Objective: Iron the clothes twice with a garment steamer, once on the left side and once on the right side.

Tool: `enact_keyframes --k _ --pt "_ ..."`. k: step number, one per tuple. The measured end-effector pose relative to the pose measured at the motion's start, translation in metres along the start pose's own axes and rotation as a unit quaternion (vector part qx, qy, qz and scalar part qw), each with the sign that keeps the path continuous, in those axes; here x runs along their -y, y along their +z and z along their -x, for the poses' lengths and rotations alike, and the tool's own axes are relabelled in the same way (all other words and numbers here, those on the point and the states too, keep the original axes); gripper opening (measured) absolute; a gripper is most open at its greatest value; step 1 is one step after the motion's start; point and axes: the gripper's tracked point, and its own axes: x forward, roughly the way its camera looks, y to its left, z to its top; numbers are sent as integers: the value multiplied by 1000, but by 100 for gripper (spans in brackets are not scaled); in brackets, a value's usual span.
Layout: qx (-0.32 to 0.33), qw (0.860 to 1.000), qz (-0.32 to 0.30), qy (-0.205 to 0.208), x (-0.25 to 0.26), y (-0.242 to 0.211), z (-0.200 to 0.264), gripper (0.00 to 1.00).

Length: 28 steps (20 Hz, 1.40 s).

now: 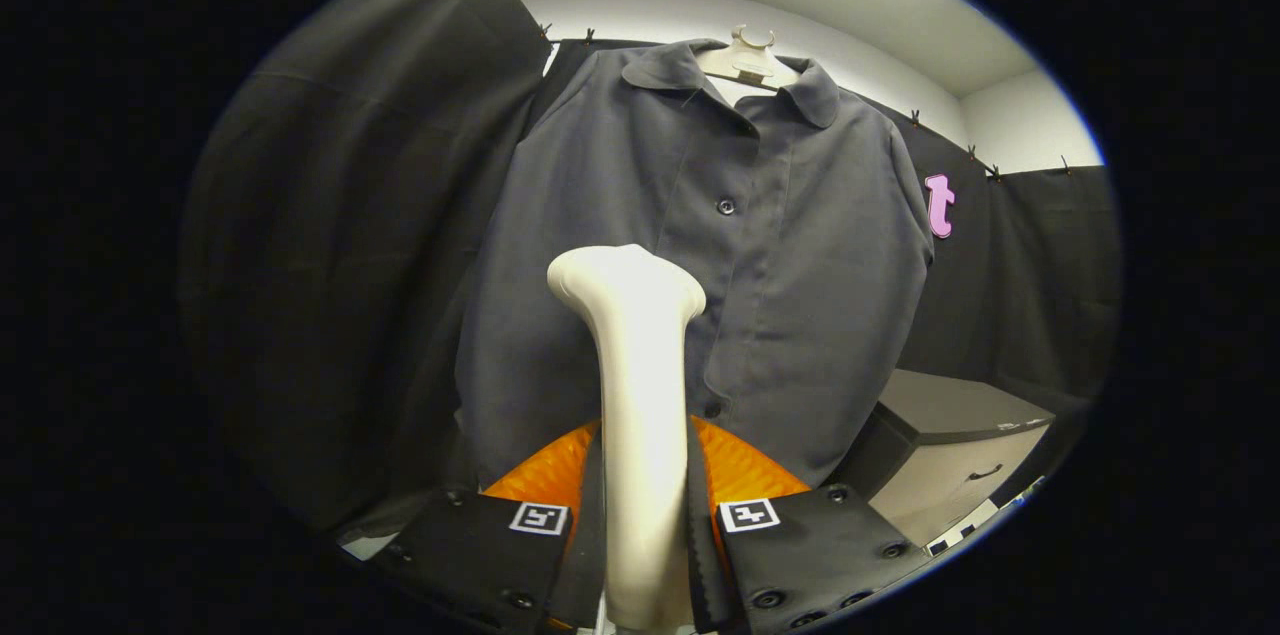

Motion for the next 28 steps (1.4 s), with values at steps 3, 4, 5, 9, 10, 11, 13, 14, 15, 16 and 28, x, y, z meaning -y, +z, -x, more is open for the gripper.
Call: enact_keyframes --k 3,4,5,9,10,11,13,14,15,16,28 --pt "-16 1000 7 11 -6 -22 4 41" --pt "-20 1000 10 14 -7 -30 7 41" --pt "-23 999 11 19 -10 -36 9 41" --pt "-37 999 13 31 -17 -59 14 41" --pt "-41 998 16 33 -17 -65 17 41" --pt "-45 998 18 35 -20 -72 17 41" --pt "-50 998 22 42 -23 -82 19 41" --pt "-51 997 24 44 -25 -83 21 41" --pt "-53 997 28 47 -25 -84 23 41" --pt "-53 997 30 48 -26 -85 25 41" --pt "-7 999 1 39 13 -20 60 41"
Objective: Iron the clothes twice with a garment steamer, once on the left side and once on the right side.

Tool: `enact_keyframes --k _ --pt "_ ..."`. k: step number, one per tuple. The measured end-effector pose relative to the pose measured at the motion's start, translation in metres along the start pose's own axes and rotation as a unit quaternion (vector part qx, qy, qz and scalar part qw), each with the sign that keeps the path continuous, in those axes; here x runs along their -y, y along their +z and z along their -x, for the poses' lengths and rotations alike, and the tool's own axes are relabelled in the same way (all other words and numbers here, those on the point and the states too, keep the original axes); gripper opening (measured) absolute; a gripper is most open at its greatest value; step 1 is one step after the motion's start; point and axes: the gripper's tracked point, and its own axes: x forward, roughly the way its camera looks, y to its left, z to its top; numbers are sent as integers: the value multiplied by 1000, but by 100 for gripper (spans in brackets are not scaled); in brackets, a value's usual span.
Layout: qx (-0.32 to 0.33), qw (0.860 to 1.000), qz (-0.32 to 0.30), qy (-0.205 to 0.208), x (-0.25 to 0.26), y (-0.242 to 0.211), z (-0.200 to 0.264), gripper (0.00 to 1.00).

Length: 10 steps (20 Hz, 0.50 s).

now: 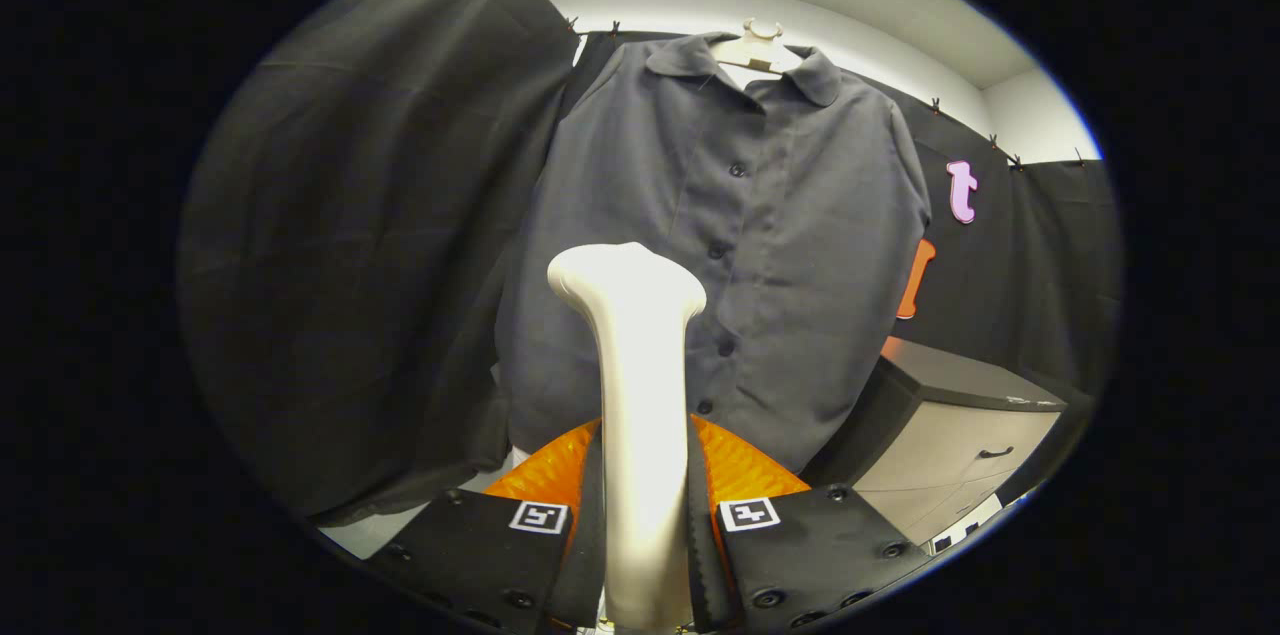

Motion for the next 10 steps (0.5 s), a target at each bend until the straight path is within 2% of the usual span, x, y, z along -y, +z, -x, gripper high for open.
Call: enact_keyframes --k 5,10 --pt "36 999 -3 -19 21 48 17 41" --pt "60 998 -5 -34 41 76 30 41"
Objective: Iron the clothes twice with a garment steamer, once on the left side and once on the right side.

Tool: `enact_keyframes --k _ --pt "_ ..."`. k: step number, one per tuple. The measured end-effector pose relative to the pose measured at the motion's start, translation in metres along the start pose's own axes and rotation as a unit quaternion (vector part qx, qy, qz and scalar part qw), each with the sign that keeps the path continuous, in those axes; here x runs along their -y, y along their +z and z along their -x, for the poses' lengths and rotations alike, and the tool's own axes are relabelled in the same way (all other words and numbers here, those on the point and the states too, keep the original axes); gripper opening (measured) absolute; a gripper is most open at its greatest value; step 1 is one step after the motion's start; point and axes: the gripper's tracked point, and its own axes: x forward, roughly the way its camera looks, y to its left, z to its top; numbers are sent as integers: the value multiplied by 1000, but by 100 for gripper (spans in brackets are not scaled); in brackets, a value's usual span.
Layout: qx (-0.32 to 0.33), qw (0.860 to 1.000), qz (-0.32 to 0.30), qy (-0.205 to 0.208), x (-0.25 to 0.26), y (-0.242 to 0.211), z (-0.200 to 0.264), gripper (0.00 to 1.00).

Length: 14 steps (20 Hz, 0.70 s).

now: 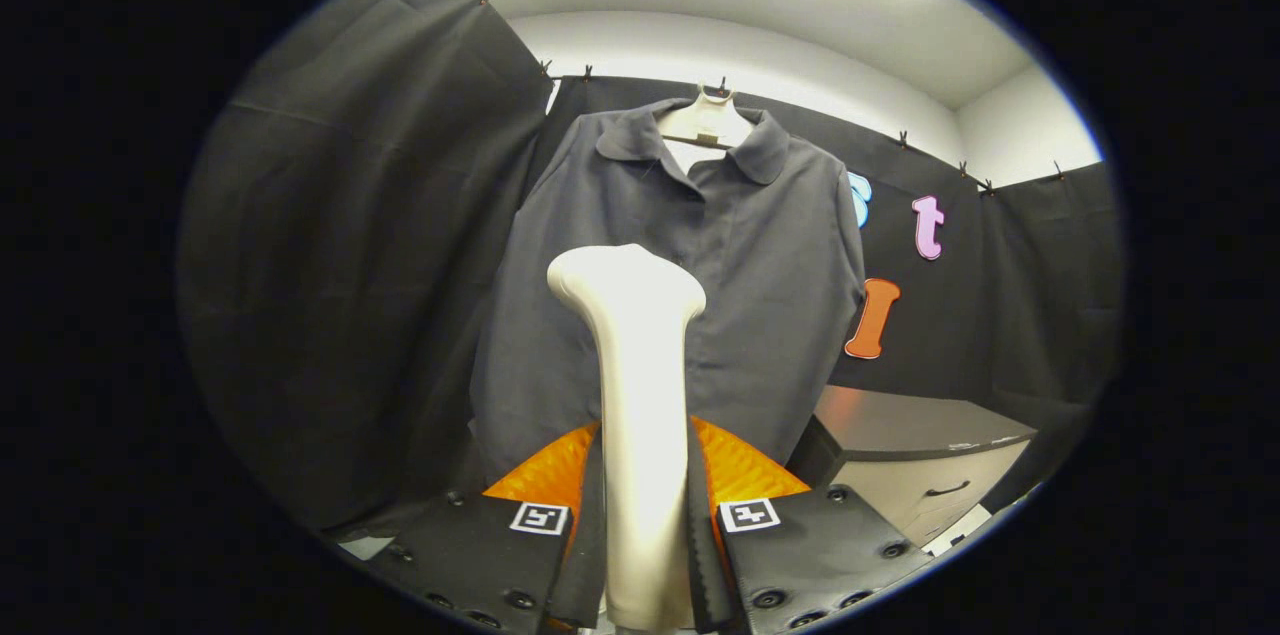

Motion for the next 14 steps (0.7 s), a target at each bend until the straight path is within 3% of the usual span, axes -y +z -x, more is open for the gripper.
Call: enact_keyframes --k 14 --pt "51 995 -64 -63 103 55 36 41"
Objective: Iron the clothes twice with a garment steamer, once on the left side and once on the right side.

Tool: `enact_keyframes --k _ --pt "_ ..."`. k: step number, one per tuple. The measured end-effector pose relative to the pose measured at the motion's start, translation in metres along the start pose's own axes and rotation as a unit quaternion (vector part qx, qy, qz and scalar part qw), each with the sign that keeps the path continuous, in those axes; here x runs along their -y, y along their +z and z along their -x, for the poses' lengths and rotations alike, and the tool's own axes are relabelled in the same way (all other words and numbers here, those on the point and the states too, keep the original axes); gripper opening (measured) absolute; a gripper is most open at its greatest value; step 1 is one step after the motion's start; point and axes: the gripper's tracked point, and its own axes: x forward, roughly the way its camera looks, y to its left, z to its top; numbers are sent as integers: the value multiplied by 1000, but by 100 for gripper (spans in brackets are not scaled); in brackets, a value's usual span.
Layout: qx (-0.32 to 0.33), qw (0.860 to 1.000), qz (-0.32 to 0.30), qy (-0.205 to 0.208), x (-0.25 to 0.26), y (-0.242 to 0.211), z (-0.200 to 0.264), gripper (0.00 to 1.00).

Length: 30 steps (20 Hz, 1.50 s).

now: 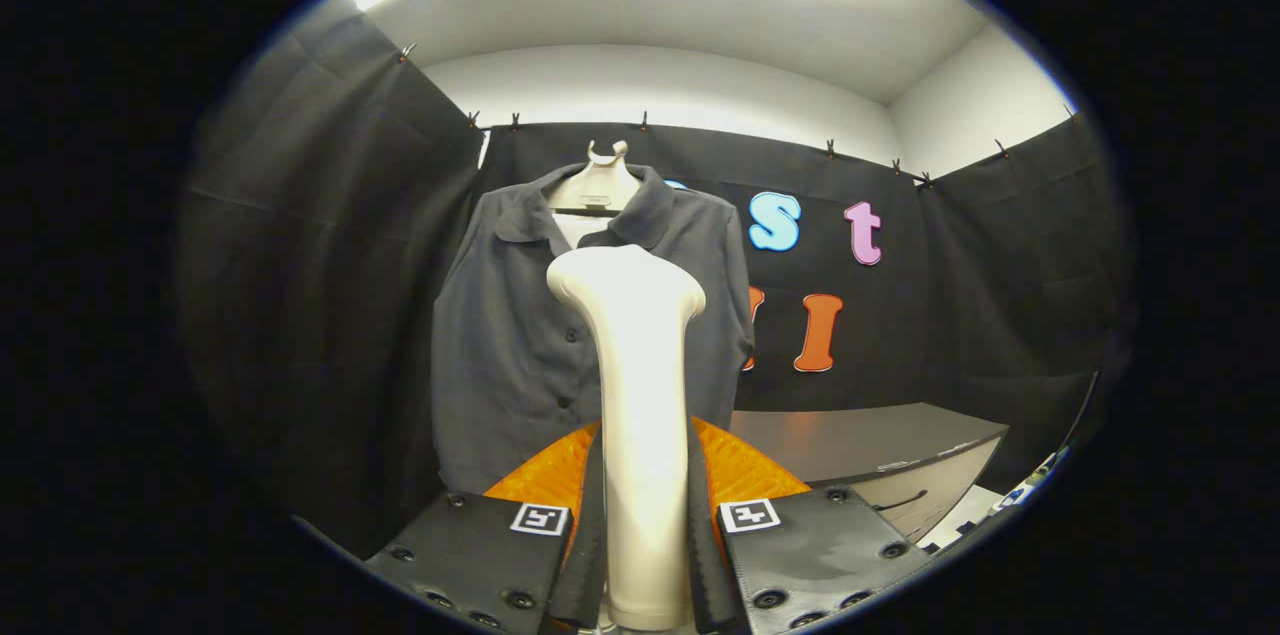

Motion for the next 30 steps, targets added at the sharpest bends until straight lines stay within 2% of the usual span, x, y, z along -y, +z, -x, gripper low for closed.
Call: enact_keyframes --k 11,30 --pt "11 999 -8 -31 60 10 23 41" --pt "19 999 -9 -38 69 18 43 41"
